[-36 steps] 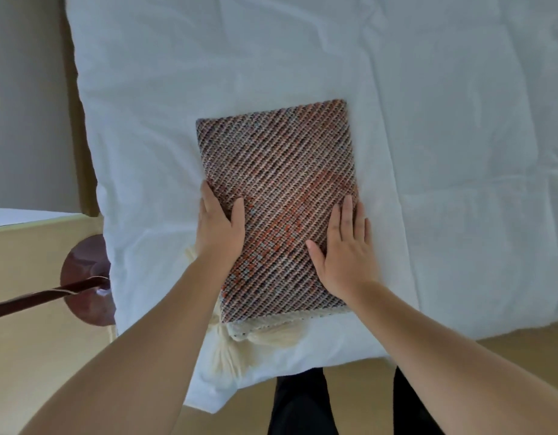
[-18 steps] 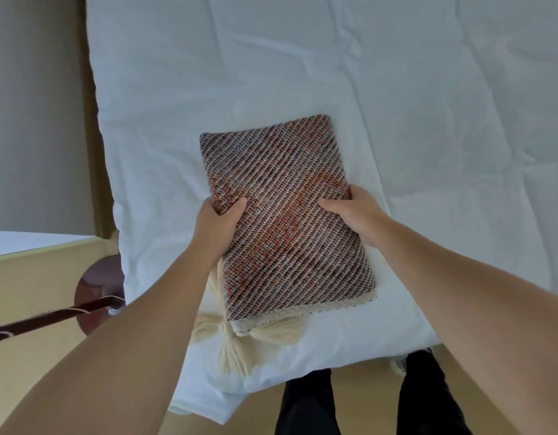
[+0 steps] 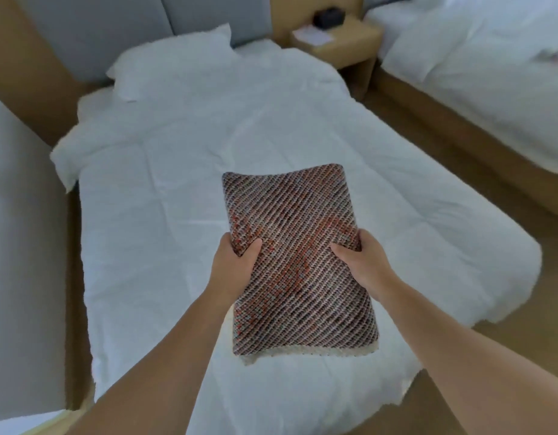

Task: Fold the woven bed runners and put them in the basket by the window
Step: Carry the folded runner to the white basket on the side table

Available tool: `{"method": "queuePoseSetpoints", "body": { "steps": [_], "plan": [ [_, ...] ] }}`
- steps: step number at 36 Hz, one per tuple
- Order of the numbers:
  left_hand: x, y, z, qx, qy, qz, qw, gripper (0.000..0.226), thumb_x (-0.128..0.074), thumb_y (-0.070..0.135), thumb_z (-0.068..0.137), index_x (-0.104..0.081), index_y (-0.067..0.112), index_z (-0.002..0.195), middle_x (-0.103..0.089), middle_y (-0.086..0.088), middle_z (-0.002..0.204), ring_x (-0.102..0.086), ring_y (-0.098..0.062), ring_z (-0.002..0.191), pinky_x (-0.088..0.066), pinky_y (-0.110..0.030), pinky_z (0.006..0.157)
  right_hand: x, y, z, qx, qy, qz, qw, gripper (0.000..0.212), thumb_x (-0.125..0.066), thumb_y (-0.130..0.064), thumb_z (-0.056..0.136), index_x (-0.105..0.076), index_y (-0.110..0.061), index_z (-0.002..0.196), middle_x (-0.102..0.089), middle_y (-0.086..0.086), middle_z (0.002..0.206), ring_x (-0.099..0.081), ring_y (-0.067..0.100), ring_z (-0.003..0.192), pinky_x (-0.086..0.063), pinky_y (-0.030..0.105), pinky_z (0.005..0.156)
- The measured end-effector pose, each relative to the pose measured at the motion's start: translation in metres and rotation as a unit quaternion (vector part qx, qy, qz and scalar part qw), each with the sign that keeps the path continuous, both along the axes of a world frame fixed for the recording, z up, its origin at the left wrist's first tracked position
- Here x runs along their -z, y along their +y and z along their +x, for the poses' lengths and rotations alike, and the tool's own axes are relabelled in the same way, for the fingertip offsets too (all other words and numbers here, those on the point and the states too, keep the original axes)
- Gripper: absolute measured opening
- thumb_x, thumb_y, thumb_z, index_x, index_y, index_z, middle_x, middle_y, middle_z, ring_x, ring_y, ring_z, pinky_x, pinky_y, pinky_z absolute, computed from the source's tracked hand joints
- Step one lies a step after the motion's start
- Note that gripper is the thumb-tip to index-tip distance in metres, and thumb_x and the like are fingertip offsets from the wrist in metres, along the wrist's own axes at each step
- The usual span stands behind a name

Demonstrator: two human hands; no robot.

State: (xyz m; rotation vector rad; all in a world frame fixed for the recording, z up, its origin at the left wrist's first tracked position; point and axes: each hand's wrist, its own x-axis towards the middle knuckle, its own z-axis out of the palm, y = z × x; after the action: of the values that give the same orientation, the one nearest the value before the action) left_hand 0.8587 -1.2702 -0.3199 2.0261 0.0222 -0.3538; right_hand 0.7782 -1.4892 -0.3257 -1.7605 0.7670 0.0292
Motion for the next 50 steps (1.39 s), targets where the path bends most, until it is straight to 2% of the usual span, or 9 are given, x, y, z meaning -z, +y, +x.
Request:
{"method": "queuePoseSetpoints", "body": {
  "steps": [7,12,17,21,26,33,38,43,50],
  "plan": [
    [-0.091,-0.165,-0.039,0.124,-0.071,-0.042,0.989,0.030,-0.061,0.036,0.091,-0.046,0.025,0.115,-0.057,0.009,0.099,-0.057,-0.014,0.091,-0.043,-0.029,0.081,-0.094,-0.139,-0.091,0.117,-0.081,-0.040,0.989,0.041,-0.064,-0.027,0.091,-0.051,-0.019,0.130,-0.059,-0.005,0.112,-0.058,0.015,0.100,-0.047,0.029,0.084],
    [-0.138,-0.287,-0.098,0.223,-0.100,-0.071,0.967,0.033,-0.061,0.037,0.091,-0.049,0.023,0.118,-0.060,0.005,0.106,-0.060,-0.017,0.097,-0.046,-0.032,0.084,-0.140,-0.234,-0.188,0.203,-0.134,-0.067,0.968,0.038,-0.066,-0.024,0.091,-0.052,-0.024,0.126,-0.062,-0.014,0.105,-0.058,0.000,0.093,-0.044,0.017,0.071],
    [-0.168,-0.396,-0.173,0.301,-0.098,-0.103,0.943,0.046,-0.060,0.038,0.091,-0.047,0.017,0.129,-0.059,0.004,0.116,-0.058,-0.019,0.106,-0.046,-0.038,0.097,-0.170,-0.316,-0.289,0.270,-0.137,-0.116,0.946,0.034,-0.068,-0.023,0.089,-0.054,-0.024,0.120,-0.063,-0.012,0.105,-0.062,0.013,0.101,-0.050,0.029,0.086],
    [-0.179,-0.463,-0.230,0.356,-0.081,-0.139,0.921,0.042,-0.062,0.036,0.090,-0.049,0.020,0.126,-0.059,0.007,0.111,-0.058,-0.015,0.102,-0.047,-0.032,0.090,-0.192,-0.354,-0.359,0.316,-0.129,-0.156,0.927,0.030,-0.063,-0.021,0.093,-0.050,-0.027,0.119,-0.058,-0.012,0.100,-0.057,0.003,0.087,-0.044,0.014,0.072],
    [-0.187,-0.525,-0.273,0.417,-0.073,-0.155,0.893,0.035,-0.062,0.037,0.089,-0.049,0.024,0.119,-0.061,0.008,0.107,-0.059,-0.013,0.101,-0.047,-0.032,0.087,-0.203,-0.386,-0.416,0.376,-0.088,-0.198,0.901,0.046,-0.062,-0.029,0.092,-0.048,-0.022,0.135,-0.059,-0.006,0.116,-0.056,0.014,0.105,-0.047,0.033,0.095],
    [-0.191,-0.586,-0.290,0.488,-0.056,-0.193,0.850,0.028,-0.062,0.032,0.091,-0.051,0.025,0.116,-0.063,0.009,0.106,-0.060,-0.008,0.097,-0.049,-0.032,0.088,-0.204,-0.415,-0.438,0.444,-0.091,-0.204,0.867,0.048,-0.062,-0.030,0.092,-0.046,-0.020,0.137,-0.058,-0.004,0.123,-0.056,0.016,0.112,-0.046,0.035,0.099],
    [-0.190,-0.628,-0.272,0.542,-0.044,-0.192,0.817,0.035,-0.058,0.031,0.093,-0.051,0.020,0.126,-0.063,0.005,0.115,-0.061,-0.012,0.103,-0.049,-0.031,0.087,-0.207,-0.433,-0.427,0.483,-0.091,-0.213,0.845,0.040,-0.058,-0.025,0.095,-0.047,-0.023,0.133,-0.059,-0.006,0.121,-0.057,0.014,0.110,-0.046,0.037,0.099],
    [-0.187,-0.659,-0.257,0.573,-0.026,-0.186,0.798,0.030,-0.057,0.027,0.094,-0.045,0.026,0.121,-0.059,0.002,0.122,-0.057,-0.018,0.111,-0.045,-0.042,0.100,-0.209,-0.449,-0.414,0.508,-0.091,-0.209,0.831,0.040,-0.057,-0.019,0.095,-0.046,-0.021,0.134,-0.057,-0.005,0.117,-0.056,0.014,0.105,-0.046,0.034,0.093],
    [-0.209,-0.722,-0.261,0.594,-0.058,-0.201,0.777,0.032,-0.055,0.024,0.095,-0.044,0.023,0.126,-0.058,0.002,0.121,-0.055,-0.019,0.112,-0.043,-0.039,0.098,-0.219,-0.497,-0.418,0.527,-0.098,-0.237,0.810,0.040,-0.059,-0.021,0.094,-0.046,-0.021,0.132,-0.055,-0.008,0.113,-0.054,0.011,0.101,-0.042,0.028,0.085]
  ]
}}
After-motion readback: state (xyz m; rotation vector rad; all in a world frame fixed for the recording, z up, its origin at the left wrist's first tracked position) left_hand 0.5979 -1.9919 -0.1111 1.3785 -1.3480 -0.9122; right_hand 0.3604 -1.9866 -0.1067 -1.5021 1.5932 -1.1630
